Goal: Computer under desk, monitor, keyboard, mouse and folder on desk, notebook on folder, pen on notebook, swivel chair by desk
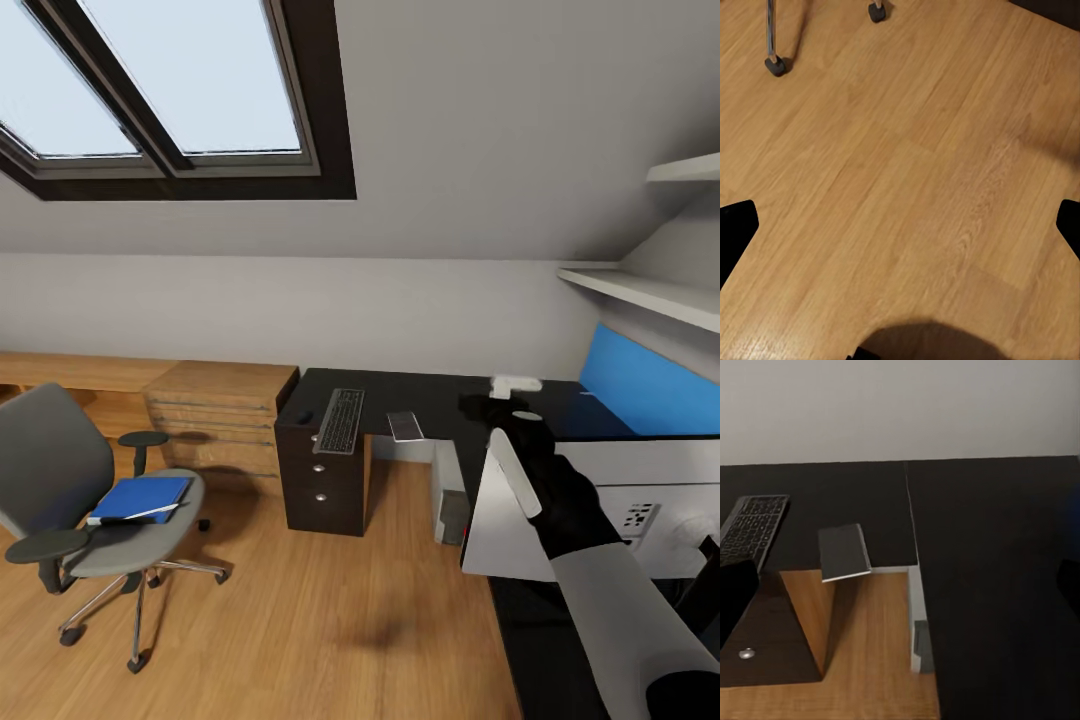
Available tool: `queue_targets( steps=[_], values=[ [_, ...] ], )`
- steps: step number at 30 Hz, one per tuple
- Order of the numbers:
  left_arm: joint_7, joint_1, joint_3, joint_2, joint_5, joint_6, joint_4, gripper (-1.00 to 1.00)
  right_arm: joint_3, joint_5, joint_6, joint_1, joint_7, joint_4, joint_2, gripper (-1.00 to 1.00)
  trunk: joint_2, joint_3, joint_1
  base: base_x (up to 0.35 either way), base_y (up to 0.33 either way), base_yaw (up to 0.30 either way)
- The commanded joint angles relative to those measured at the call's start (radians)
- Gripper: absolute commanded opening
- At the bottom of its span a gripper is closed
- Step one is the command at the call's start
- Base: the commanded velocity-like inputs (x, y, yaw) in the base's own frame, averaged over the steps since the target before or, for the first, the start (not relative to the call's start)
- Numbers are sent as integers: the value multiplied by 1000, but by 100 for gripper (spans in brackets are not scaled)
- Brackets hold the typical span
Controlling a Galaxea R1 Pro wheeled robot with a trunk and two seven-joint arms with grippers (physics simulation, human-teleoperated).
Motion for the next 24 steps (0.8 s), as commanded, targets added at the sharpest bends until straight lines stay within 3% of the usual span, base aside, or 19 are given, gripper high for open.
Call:
queue_targets(
  steps=[1, 4, 7, 13, 19, 24],
  values=[
    [8, -1, -9, 1, 2, -2, -1, 100, -2, -11, 12, -1, -10, -1, -1, 100, -2, -2, 1, 0, 0, 0],
    [8, -1, -9, 1, 2, -2, -1, 100, -43, -11, 87, -1, -10, 0, 0, 100, -2, -2, 1, 0, 0, 0],
    [8, -1, -9, 1, 2, -2, -1, 100, -58, -11, 119, -1, -10, 0, 1, 100, -2, -2, 1, 0, 0, 0],
    [8, -1, -9, 1, 2, -2, -1, 100, -66, -11, 156, -2, -10, 0, 2, 100, -2, -2, 1, 0, 0, 0],
    [8, -1, -9, -1, 2, -2, -1, 100, -69, -11, 259, -3, -10, 19, 3, 100, -2, -2, 1, 0, 0, 0],
    [8, -1, -9, -1, 2, -3, -1, 100, -71, -11, 277, -4, -10, 47, 2, 100, -2, -2, 1, 0, 0, 0]
  ],
)
